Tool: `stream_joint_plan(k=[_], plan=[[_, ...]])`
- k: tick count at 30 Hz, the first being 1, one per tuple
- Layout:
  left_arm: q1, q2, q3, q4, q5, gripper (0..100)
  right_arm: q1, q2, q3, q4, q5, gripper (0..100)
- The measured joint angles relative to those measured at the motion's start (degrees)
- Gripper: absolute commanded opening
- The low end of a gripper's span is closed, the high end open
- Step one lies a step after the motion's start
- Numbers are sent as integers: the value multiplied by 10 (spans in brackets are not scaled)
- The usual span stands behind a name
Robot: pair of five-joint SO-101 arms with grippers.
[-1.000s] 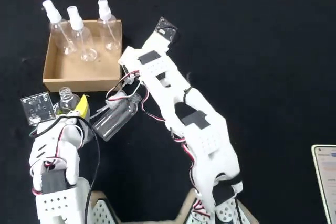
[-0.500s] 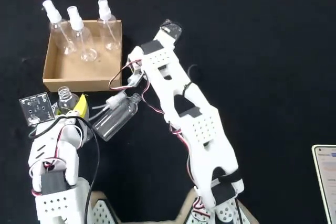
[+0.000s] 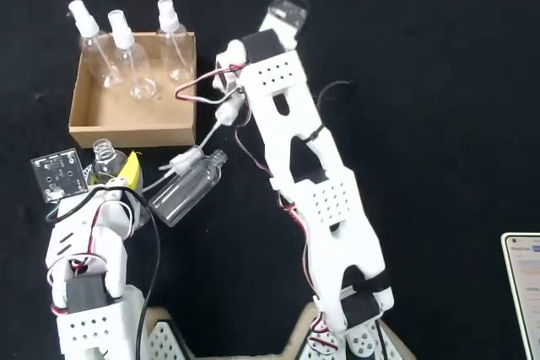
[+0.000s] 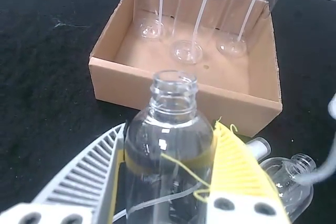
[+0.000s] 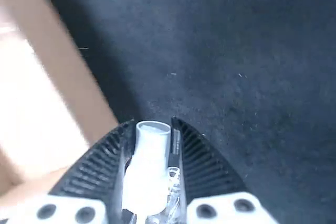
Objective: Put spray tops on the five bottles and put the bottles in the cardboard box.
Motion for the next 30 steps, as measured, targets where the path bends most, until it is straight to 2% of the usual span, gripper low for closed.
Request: stream_joint_plan(k=[8,14,18,23,30], plan=[[0,0,0,0,0,130,0,-32,16,0,55,11],[1,0,0,0,0,133,4,-225,148,0,97,11],[37,0,0,0,0,133,18,-375,215,-5,127,11],[69,0,0,0,0,134,47,-502,300,-84,143,11],[114,0,0,0,0,132,70,-582,387,-193,143,11]])
